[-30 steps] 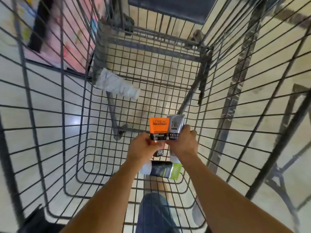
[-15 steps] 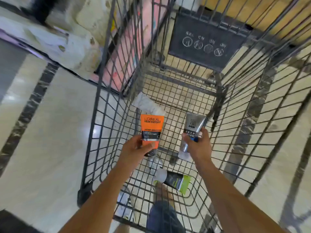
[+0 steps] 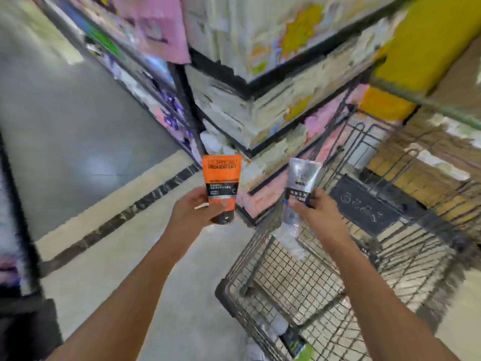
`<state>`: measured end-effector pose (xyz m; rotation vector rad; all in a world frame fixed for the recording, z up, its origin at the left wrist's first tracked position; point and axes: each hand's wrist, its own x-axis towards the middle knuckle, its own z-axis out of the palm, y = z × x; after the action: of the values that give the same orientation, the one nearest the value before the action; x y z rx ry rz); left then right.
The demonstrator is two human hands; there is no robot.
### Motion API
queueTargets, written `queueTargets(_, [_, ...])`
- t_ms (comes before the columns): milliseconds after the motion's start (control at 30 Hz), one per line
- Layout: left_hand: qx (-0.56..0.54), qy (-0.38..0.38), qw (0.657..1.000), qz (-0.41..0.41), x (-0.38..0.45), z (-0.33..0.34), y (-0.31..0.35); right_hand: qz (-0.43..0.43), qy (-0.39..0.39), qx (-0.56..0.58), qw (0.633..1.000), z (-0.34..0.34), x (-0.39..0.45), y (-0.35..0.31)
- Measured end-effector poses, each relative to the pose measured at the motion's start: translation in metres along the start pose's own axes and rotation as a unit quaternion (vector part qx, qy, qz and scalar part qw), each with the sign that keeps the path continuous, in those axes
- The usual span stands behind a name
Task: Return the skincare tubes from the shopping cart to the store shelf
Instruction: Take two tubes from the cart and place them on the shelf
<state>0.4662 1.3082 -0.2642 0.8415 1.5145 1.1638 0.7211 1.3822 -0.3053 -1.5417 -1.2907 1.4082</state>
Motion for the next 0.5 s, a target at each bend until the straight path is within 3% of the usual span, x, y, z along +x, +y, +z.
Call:
queueTargets(267, [-0.051,0.173,0.981,0.064,-0.166,-0.176,0.039,-0.145,-0.177,-0.003,0.973,0.152,-0.12,-0.128])
queueTargets(500, [-0.082,0.337,0.931,0.112,-0.373,-0.333,0.04,-0.252,-0.339,-0.021,0.906,0.314,-0.296,-0.197])
